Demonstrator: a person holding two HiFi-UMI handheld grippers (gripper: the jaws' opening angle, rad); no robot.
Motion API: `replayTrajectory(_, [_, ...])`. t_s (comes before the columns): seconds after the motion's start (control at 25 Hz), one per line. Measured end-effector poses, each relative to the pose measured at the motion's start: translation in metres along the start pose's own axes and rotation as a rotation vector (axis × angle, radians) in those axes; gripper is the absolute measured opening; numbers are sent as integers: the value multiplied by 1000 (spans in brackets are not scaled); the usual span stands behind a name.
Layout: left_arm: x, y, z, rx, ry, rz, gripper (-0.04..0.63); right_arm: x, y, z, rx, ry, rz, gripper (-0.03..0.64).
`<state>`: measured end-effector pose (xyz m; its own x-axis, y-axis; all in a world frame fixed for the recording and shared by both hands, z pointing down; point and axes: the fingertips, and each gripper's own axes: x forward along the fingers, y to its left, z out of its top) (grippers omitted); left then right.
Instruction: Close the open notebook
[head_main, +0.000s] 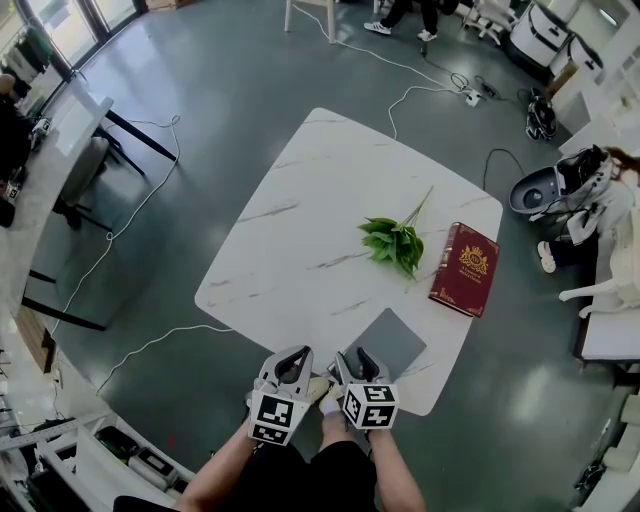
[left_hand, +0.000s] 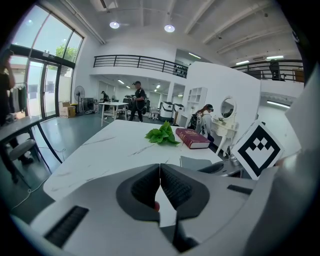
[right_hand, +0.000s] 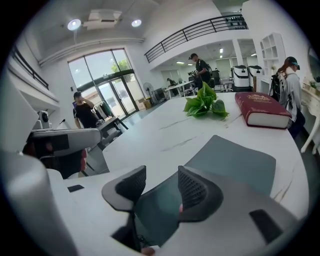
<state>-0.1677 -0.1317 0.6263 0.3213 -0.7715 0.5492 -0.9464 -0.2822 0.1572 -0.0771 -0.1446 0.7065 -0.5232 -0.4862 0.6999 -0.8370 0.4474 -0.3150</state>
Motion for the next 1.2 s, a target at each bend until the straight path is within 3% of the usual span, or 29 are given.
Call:
replayTrajectory(0.6, [-22,-20,37,53,-68,-38,25,-42,4,27,-14,-94,-38,201])
replayTrajectory(1.2, [-69,-99,125,191,-235,-166,25,-185,-16,101,-79,-395,-212,161])
